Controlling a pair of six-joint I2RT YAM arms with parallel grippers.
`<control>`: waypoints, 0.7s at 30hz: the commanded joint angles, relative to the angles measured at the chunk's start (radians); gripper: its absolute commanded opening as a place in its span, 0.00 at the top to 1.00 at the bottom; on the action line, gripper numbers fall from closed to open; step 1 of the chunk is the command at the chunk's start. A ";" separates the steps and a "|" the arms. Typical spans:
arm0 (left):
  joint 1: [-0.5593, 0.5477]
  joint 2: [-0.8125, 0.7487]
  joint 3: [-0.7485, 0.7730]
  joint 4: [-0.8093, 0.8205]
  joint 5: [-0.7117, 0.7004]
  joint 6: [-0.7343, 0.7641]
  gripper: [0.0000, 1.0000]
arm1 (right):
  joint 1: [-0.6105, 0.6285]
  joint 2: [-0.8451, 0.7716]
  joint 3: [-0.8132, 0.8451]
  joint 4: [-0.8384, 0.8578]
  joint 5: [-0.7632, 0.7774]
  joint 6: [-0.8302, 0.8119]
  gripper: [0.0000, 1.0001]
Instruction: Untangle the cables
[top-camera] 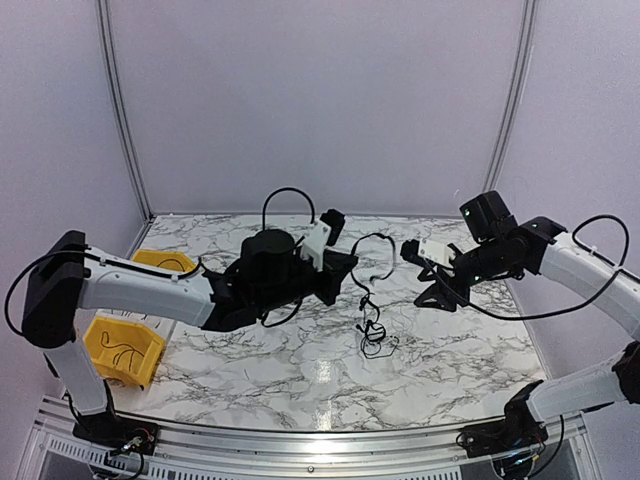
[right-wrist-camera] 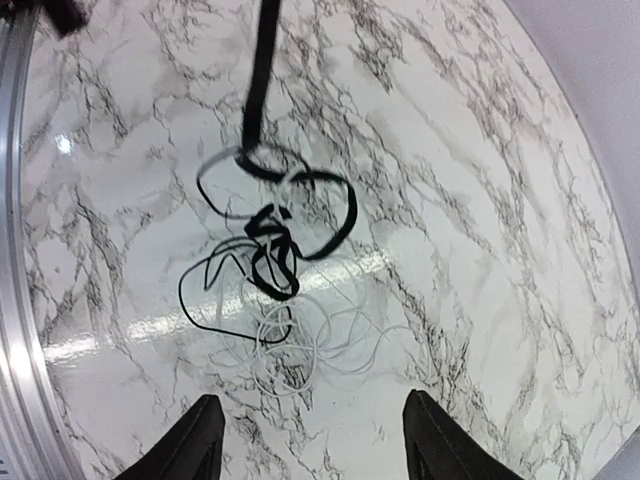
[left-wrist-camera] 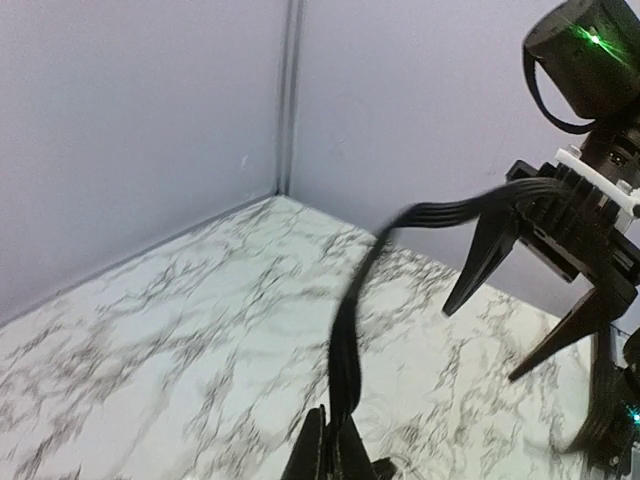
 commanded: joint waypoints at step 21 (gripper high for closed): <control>0.010 -0.259 -0.571 0.125 -0.428 -0.507 1.00 | 0.227 0.336 -0.118 0.470 0.049 -0.012 0.31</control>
